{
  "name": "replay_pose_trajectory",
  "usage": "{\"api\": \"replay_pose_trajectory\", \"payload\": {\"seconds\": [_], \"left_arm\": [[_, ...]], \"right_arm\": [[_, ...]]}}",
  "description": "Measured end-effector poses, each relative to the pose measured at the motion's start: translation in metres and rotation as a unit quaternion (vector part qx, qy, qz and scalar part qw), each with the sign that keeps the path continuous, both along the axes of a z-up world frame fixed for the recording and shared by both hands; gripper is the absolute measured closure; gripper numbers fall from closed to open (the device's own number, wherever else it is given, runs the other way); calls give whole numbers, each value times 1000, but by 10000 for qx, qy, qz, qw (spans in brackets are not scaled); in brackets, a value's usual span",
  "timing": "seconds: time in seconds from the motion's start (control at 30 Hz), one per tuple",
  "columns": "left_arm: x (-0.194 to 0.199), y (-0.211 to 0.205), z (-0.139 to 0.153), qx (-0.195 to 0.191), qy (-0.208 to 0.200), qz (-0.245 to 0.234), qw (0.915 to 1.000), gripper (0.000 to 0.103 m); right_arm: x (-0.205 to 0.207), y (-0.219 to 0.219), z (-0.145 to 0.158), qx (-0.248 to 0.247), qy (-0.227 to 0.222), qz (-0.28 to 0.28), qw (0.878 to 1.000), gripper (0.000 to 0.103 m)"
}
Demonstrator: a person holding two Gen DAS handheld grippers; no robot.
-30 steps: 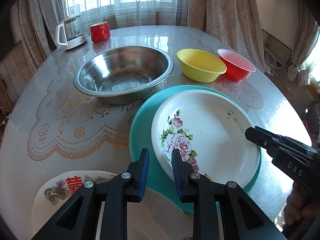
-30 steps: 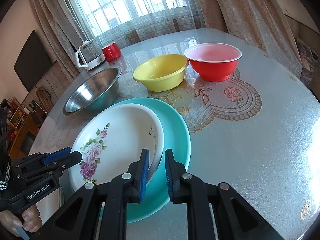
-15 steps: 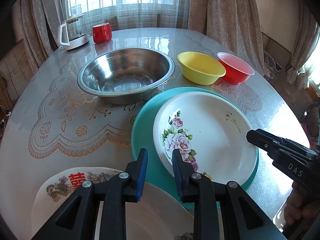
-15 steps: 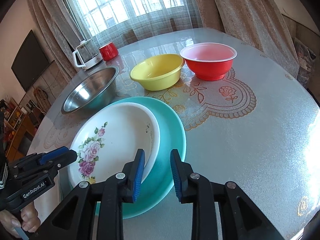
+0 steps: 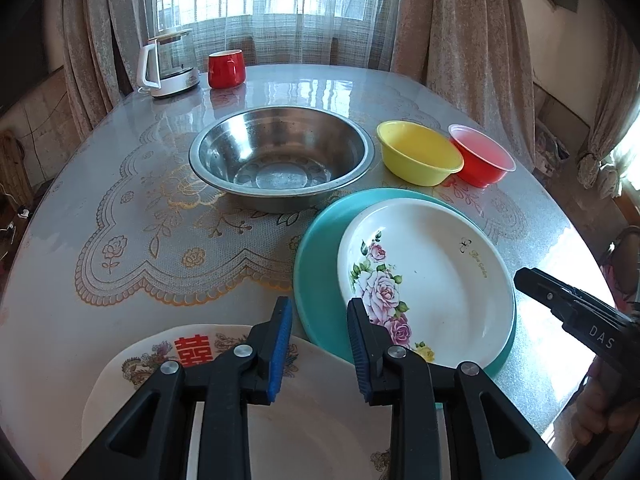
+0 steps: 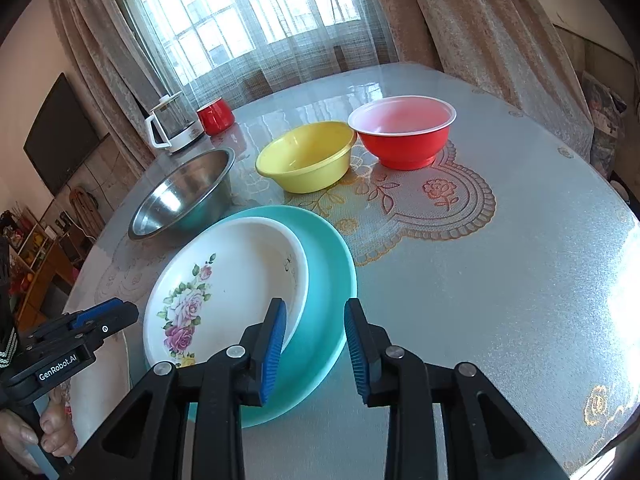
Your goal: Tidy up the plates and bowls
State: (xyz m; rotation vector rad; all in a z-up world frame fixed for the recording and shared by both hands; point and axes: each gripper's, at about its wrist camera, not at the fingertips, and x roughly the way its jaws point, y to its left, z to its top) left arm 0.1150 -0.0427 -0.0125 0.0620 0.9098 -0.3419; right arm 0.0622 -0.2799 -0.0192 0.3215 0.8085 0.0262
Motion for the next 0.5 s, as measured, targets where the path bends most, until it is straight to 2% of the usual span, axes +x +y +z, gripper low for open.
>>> {"api": "replay_pose_trajectory", "payload": {"seconds": [0.33,0.5], "left_arm": [[0,24,9,-269,-12,188,9995,68],[-4,42,15,-349,-72,236,9991,63]], "right_arm": [[-6,0,7,56,-113,-20,9999,65],[-13,0,15,224,-292,150,9992,63]]}}
